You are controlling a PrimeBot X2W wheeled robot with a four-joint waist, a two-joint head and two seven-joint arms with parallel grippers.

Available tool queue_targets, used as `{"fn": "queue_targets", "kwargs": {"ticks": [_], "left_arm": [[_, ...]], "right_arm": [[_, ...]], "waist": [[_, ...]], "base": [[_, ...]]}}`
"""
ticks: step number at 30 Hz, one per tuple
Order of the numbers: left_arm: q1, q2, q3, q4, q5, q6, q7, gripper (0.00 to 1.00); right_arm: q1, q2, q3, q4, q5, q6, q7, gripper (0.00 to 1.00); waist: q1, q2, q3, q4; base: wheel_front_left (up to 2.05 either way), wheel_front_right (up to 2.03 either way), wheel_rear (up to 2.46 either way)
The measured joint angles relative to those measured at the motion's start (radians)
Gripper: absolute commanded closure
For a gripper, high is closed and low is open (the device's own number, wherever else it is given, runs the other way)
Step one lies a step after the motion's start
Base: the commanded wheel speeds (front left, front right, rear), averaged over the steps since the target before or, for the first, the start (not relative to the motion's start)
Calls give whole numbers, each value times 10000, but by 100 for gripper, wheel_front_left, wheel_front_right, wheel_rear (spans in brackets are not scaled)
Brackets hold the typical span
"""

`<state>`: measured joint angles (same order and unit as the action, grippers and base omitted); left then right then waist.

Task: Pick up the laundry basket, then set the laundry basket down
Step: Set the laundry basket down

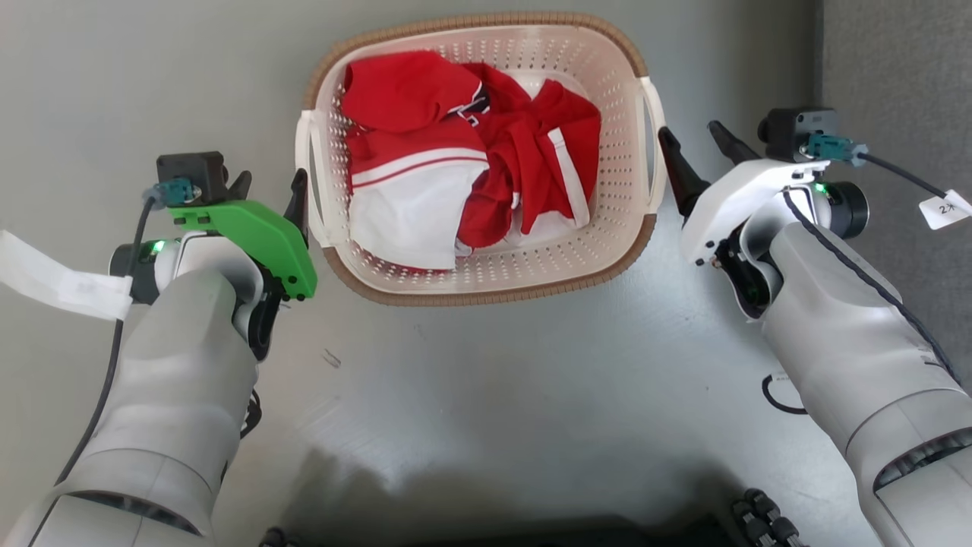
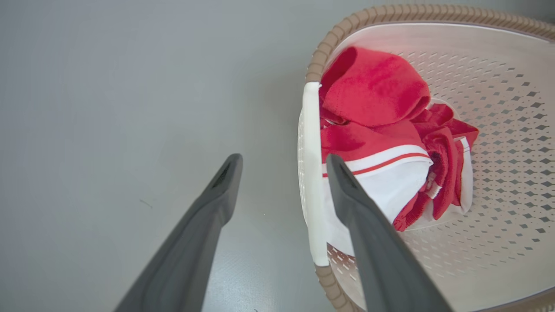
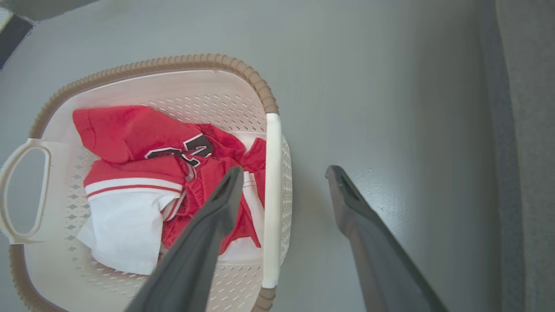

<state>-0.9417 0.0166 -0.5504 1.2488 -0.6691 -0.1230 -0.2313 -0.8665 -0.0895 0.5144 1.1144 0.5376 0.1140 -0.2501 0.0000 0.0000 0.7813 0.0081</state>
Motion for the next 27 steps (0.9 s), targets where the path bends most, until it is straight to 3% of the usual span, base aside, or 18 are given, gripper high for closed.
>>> {"fn": "queue_targets", "kwargs": {"ticks": [12,27], "left_arm": [[656,2,29,-564,155,104,-174,0],[1549,560,963,-3490,874,886,-176,0]], "right_arm": [[805,-274,-583,-1287,-36,2,-2,0],[2084,-497,-1592,-3590,-644,-230,-15,0]], "waist": [[0,0,-1148,59],[0,0,-3158,87]], "base": [[0,0,0],[0,0,0]]}}
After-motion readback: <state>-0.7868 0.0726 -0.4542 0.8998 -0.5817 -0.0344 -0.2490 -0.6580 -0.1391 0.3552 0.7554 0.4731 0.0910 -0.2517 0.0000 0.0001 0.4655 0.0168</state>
